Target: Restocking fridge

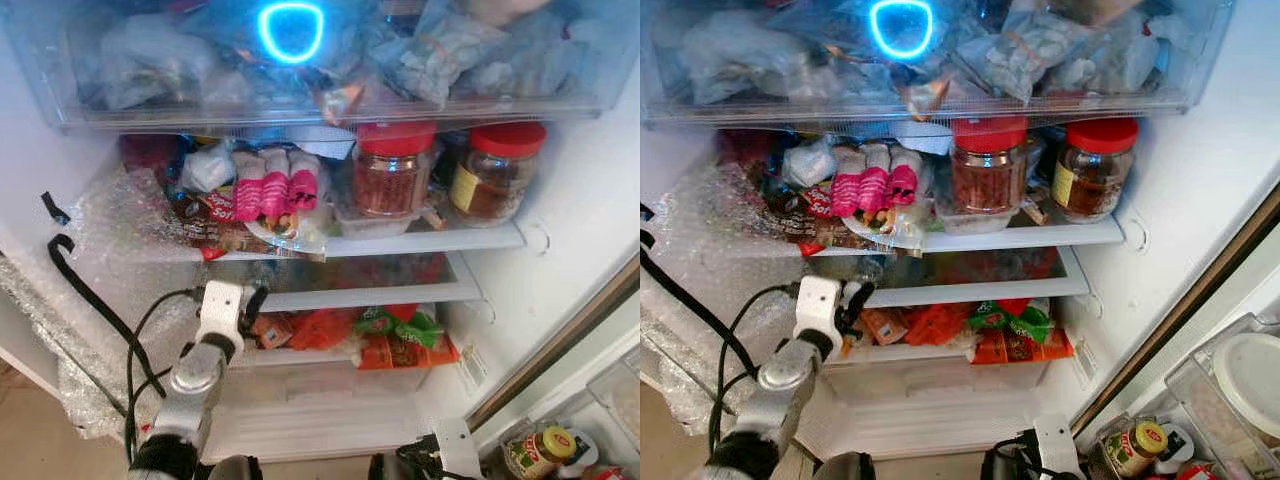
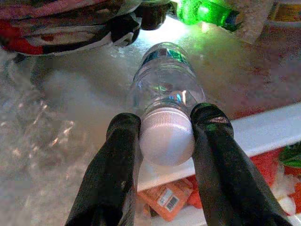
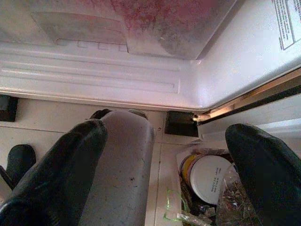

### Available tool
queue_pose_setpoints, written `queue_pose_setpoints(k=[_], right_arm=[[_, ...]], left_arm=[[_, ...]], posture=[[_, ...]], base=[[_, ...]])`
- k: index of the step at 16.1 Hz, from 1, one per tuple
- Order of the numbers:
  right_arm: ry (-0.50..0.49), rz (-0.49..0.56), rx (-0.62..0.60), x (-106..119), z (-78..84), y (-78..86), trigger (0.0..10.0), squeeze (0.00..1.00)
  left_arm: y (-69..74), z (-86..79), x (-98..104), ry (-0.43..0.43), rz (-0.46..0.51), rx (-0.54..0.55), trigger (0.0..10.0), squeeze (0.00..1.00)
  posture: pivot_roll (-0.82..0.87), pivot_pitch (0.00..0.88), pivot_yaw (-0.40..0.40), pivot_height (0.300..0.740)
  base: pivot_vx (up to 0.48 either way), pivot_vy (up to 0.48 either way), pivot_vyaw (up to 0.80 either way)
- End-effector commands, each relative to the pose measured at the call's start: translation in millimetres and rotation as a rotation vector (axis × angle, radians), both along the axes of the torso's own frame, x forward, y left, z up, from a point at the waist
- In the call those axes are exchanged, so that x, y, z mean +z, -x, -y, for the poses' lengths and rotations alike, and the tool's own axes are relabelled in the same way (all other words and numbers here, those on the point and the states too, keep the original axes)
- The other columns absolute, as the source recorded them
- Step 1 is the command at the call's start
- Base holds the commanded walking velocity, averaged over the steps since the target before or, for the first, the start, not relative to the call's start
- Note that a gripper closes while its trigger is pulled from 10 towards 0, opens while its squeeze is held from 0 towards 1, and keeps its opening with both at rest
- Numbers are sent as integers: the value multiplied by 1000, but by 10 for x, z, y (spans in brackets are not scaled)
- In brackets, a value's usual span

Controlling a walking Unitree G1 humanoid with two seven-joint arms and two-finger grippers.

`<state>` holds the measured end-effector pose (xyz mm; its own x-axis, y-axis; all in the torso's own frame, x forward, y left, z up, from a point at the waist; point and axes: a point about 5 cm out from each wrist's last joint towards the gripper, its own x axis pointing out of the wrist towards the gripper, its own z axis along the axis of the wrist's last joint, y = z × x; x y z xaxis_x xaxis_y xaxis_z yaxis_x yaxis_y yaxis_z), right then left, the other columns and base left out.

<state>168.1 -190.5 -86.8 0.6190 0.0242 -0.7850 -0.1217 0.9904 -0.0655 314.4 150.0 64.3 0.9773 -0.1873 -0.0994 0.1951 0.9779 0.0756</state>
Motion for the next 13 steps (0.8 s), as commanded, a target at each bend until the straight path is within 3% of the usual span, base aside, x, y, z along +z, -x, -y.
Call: queue_pose_setpoints(k=[1,9,10,11,12,13], right_arm=[[23,-68,-19,-73,60,170,10000,0],[27,-66,-18,-70,61,163,10000,0],[27,-66,-18,-70,59,164,10000,0],[27,-66,-18,-70,58,164,10000,0],[26,-66,-18,-71,57,164,10000,0],[26,-66,-19,-70,56,163,10000,0]], left_arm=[[9,-25,-75,-14,-40,20,10000,0],[-299,46,84,33,-34,116,10000,0],[-315,45,98,35,-31,122,10000,592],[-322,45,100,34,-30,124,10000,592],[-326,42,98,31,-29,126,10000,1000],[-327,38,96,29,-29,126,10000,1000]], posture=[[-89,44,-19,635],[-94,37,-19,635],[-94,35,-18,635],[-94,35,-18,635],[-94,33,-17,635],[-94,32,-16,635]], base=[[0,0,0],[0,0,0],[0,0,0],[0,0,0],[0,0,0],[0,0,0]])
